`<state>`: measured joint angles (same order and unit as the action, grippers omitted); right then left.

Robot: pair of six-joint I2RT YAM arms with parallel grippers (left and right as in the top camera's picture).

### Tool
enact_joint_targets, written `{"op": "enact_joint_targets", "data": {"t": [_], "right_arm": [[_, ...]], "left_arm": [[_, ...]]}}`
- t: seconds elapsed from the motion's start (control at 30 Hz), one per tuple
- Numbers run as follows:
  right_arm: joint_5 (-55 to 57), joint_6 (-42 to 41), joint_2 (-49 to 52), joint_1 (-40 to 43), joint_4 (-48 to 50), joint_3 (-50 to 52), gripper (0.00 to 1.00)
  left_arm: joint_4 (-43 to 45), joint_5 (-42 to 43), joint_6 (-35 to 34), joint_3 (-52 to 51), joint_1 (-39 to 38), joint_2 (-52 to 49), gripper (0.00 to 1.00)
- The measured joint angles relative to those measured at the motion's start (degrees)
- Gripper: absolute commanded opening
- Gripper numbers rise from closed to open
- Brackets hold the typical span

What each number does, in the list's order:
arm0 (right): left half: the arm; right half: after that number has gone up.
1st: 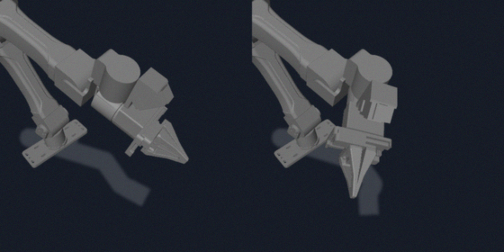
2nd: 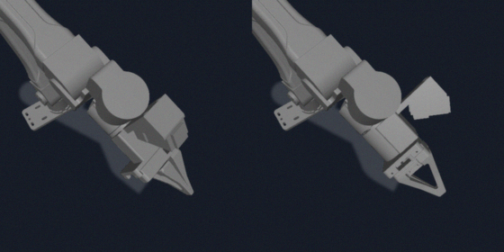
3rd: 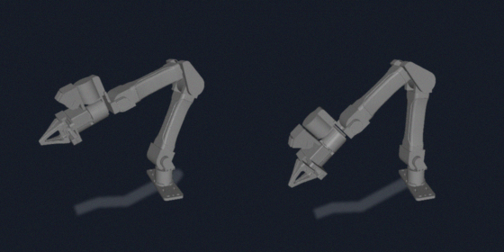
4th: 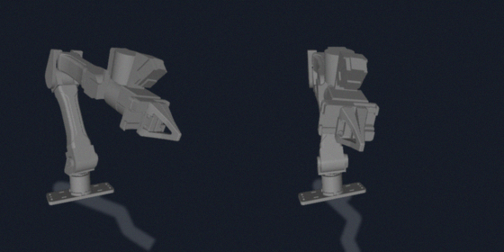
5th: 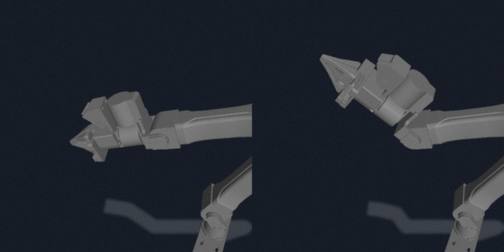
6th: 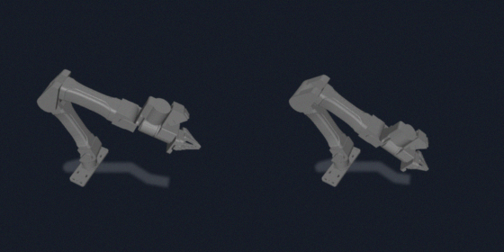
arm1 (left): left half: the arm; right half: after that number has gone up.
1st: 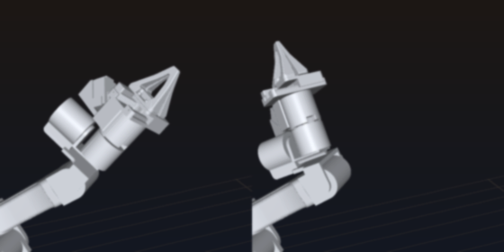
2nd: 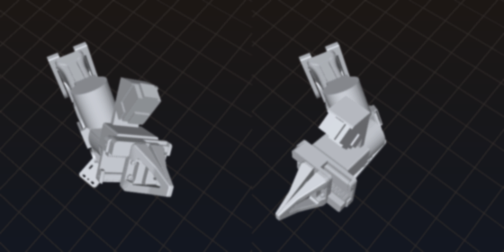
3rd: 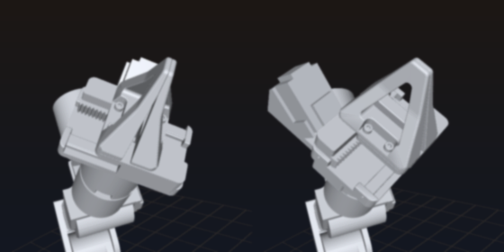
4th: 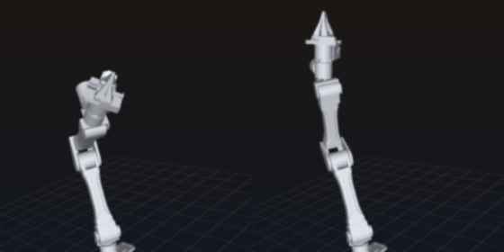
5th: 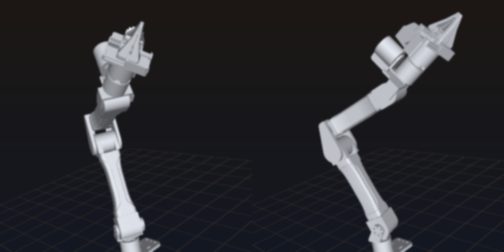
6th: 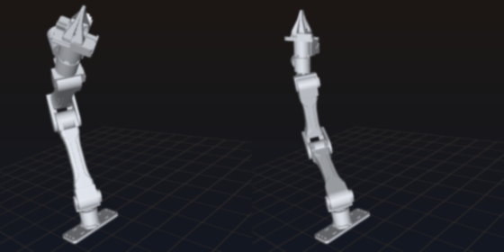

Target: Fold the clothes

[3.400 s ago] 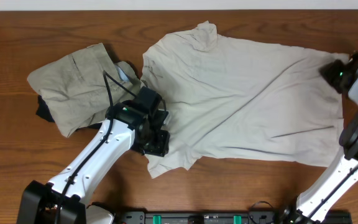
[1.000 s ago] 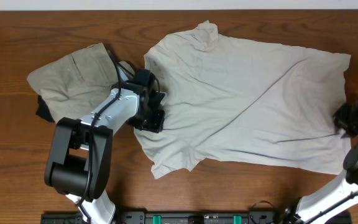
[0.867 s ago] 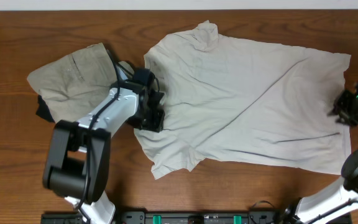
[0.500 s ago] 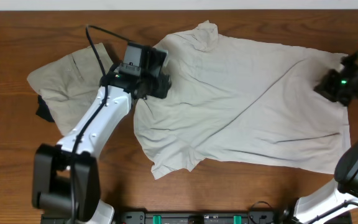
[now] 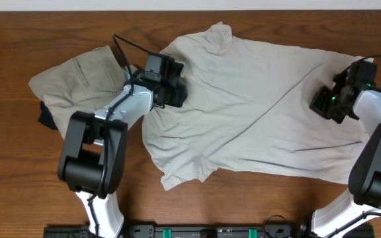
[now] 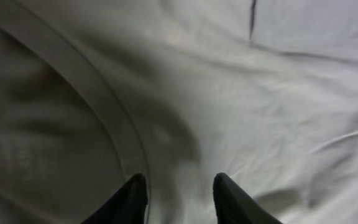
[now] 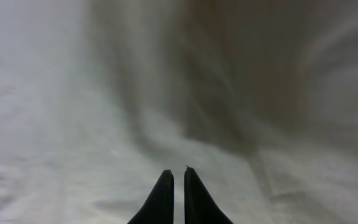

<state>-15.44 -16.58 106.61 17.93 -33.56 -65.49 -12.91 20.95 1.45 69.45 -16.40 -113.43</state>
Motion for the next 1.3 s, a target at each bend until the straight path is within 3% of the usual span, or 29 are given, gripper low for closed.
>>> {"op": "enact_joint_targets", "data": {"t": [0.13,0.6,0.77,0.9,1.07,1.3], "right_arm": [[4.59,-0.83,0.00,-0.07,0.72,2.10,0.08],[22.93,-1.25,-0.07,2.27,-1.11,3.58,0.09],[20.59,-1.01,-0.13,6.49,-1.49,3.43,0.17],[13.51,0.17,-0.52,9.49,-2.08,3.06,0.22],[2.45,1.79,-5.49,12.74,-4.09,2.86,0.24],[-4.72,2.58,-13.46,12.87,-14.08,1.88,0.33]], "left_arm": [[-1.05,-2.25,-0.04,0.22,0.02,-1.70,0.26],[-3.41,-15.78,-0.13,1.16,0.74,-1.70,0.27],[-5.29,-16.48,-0.46,1.73,2.40,-1.55,0.56],[-10.19,-17.18,-0.61,3.04,2.14,-0.63,0.70],[-20.33,-17.94,-1.49,5.90,2.03,5.62,0.72],[-38.40,-9.42,-4.74,8.74,0.76,17.75,0.72]]}}
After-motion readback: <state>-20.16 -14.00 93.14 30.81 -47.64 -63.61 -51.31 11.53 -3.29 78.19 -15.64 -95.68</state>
